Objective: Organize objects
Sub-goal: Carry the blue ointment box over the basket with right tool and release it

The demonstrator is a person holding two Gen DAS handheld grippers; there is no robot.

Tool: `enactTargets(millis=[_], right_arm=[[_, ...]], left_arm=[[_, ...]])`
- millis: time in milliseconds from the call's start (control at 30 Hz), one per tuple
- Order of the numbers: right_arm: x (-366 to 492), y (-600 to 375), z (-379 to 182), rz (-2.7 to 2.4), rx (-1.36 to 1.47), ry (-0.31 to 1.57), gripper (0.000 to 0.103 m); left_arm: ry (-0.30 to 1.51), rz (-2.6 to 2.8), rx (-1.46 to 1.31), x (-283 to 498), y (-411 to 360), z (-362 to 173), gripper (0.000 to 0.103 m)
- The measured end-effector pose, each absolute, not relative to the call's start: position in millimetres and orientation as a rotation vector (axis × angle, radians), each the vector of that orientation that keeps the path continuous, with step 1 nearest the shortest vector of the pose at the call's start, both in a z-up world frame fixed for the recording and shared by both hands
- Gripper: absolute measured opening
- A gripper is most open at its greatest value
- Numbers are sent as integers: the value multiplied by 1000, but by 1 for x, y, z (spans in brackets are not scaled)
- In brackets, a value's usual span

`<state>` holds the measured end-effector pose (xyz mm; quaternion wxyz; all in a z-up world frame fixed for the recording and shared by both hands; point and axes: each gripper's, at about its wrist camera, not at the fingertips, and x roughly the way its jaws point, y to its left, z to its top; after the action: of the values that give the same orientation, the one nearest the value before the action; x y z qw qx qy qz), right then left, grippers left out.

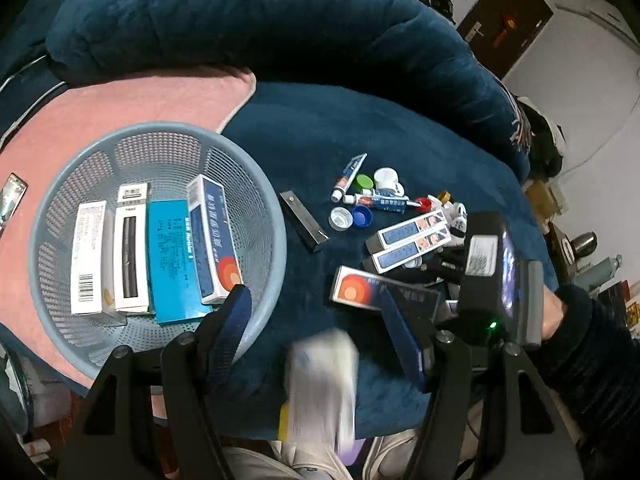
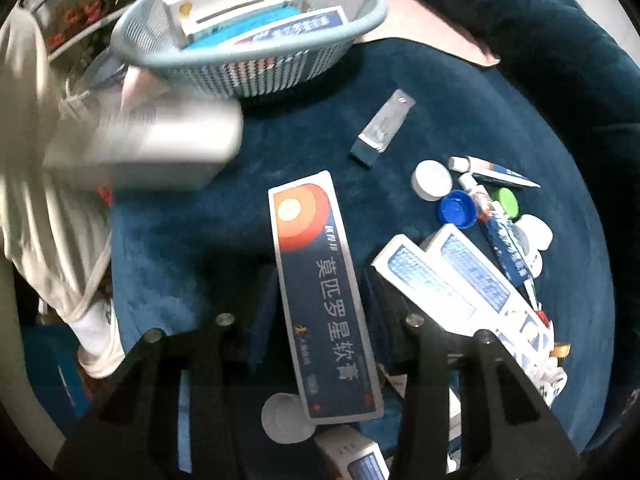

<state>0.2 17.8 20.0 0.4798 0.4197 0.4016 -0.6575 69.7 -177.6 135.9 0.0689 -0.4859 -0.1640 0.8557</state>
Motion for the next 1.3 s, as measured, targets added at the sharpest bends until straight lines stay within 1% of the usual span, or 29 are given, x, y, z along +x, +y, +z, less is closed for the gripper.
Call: enactTargets(millis=[133,300,467,667,767,900,967,1033,1133,1233,1267,1300], right_arm=[[-2,18,23,-1636,1023,970,42],[0,16,20,-1644,1024,973,42],[-3,22,39,-1662,1036,836,42],[-8,24,48,-1696,1041,759,42],[-14,23,52,-1718,1041,711,42],[-20,20,70,-1755,1038,599,42],[-26,15,83,-1779,1043,494,42],[-30,7,99,-1794,1040,362,42],[-30,-15,119,-1793,1023,225,42],[-26,-46,131,-1769,1039,126,42],[-24,-55,132,-1766,1047,106,42],[-22,-64,133,-1760,1050,86,42]], left_arm=[[-430,2559,-1490,67,-170,131,69],[-421,2551,-1499,69,-169,129,69],[-456,2547,-1521,68,-176,123,69],[-455,2546,-1522,69,-175,122,69],[-493,2569,-1490,71,-181,128,69],[-529,2623,-1476,75,-199,139,69],[-587,2664,-1435,82,-217,150,69],[-653,2705,-1389,92,-234,162,73],[-721,2783,-1302,110,-256,185,74],[-696,2881,-1265,126,-267,207,74],[-674,2926,-1239,135,-270,216,78],[-656,2970,-1208,145,-274,226,87]])
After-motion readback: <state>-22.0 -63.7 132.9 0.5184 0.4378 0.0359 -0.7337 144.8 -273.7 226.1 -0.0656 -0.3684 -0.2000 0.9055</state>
